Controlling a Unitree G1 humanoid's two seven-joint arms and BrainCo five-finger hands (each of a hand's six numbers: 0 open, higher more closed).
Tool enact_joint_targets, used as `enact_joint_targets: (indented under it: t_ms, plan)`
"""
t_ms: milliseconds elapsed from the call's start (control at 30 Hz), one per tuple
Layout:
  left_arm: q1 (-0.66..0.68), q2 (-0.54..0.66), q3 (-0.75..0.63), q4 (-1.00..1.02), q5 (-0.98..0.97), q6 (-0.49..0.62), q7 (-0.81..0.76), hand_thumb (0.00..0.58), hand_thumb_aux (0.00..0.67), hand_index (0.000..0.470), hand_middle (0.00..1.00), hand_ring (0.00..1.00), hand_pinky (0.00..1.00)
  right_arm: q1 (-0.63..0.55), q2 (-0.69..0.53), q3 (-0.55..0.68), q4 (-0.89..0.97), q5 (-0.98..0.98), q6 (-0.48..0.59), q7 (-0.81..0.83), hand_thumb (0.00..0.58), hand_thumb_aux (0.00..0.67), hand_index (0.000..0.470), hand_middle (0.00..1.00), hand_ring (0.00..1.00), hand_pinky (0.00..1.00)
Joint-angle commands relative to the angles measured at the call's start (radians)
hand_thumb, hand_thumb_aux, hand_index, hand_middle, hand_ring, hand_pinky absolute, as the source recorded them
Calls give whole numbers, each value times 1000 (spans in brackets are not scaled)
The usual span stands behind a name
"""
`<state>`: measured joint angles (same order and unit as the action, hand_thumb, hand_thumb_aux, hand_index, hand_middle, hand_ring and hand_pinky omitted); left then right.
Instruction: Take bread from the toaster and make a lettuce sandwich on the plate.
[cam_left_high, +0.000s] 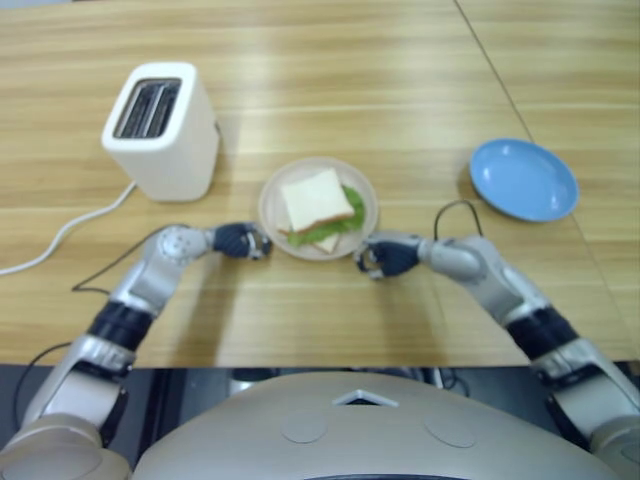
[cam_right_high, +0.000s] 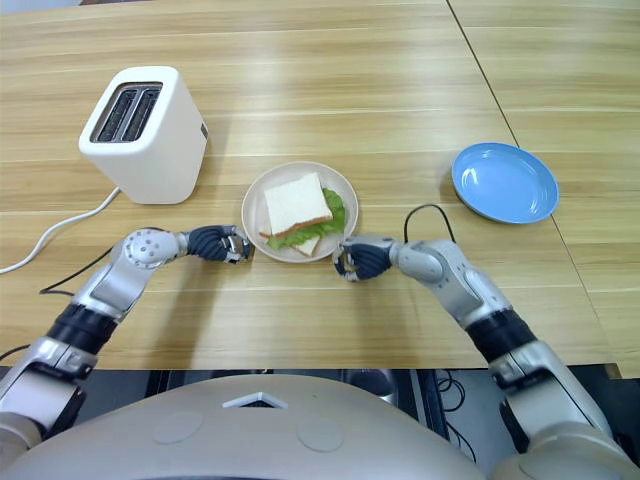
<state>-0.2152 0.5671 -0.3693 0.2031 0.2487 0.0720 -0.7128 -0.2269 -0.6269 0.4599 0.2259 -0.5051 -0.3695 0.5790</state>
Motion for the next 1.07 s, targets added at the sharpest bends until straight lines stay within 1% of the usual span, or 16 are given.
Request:
enact_joint_targets:
  t_ms: [33,200,233,267,300,333,367,400,433,533,633,700,767,833,900,1067]
  plan:
    - [-69,-66,-27,164,51,-2,63,580,670,460,1000,1000,1000,-88,25,28,171,-87,-23,-74,580,670,460,1000,1000,1000]
    - [-210,-176,10,340,53,-36,173,580,659,453,1000,1000,1000,-246,55,13,361,-151,-76,-268,580,670,460,1000,1000,1000]
    - [-232,-189,16,372,54,-44,189,576,617,424,1000,1000,1000,-281,60,10,399,-171,-83,-330,580,670,460,678,678,678]
    - [-254,-202,23,404,51,-53,204,526,465,319,1000,1000,1000,-313,61,7,435,-190,-88,-384,466,373,256,0,0,0]
    - [-277,-212,30,434,54,-58,229,474,384,263,1000,1000,1000,-337,59,1,464,-196,-99,-426,0,0,0,0,0,0]
    - [-299,-219,39,463,56,-66,258,9,5,4,545,545,545,-353,53,-9,481,-197,-110,-465,0,0,0,0,0,0]
    - [-317,-225,49,487,55,-74,284,0,0,0,380,380,380,-361,45,-20,487,-196,-118,-495,0,0,0,0,0,0]
    - [-333,-228,65,504,51,-89,317,0,0,0,0,0,0,-361,33,-35,481,-184,-131,-516,0,0,0,0,0,0]
    - [-346,-229,90,509,39,-117,354,0,0,0,0,0,0,-351,23,-62,461,-150,-154,-525,0,0,0,0,0,0]
    - [-362,-237,200,485,-57,-246,411,0,0,0,0,0,0,-290,6,-166,367,-24,-202,-544,0,0,0,0,0,0]
    - [-370,-235,271,469,-86,-321,493,0,0,0,0,0,0,-208,48,-285,269,172,-225,-533,0,0,0,0,0,0]
    - [-376,-262,333,465,-148,-336,516,0,0,0,0,0,0,-160,107,-356,214,324,-216,-510,0,0,0,0,0,0]
    - [-381,-298,381,468,-212,-346,519,0,0,0,0,0,0,-119,176,-423,165,479,-173,-482,0,0,0,0,0,0]
    - [-383,-340,418,484,-262,-358,523,0,0,0,0,0,0,-89,242,-465,134,609,-127,-437,0,0,0,0,0,0]
    - [-387,-376,442,513,-284,-370,546,0,0,0,0,0,0,-75,292,-495,132,674,-103,-415,0,0,0,0,0,0]
    - [-383,-447,464,564,-321,-400,554,0,0,0,0,0,0,-66,380,-550,176,733,-83,-408,0,0,0,0,0,0]
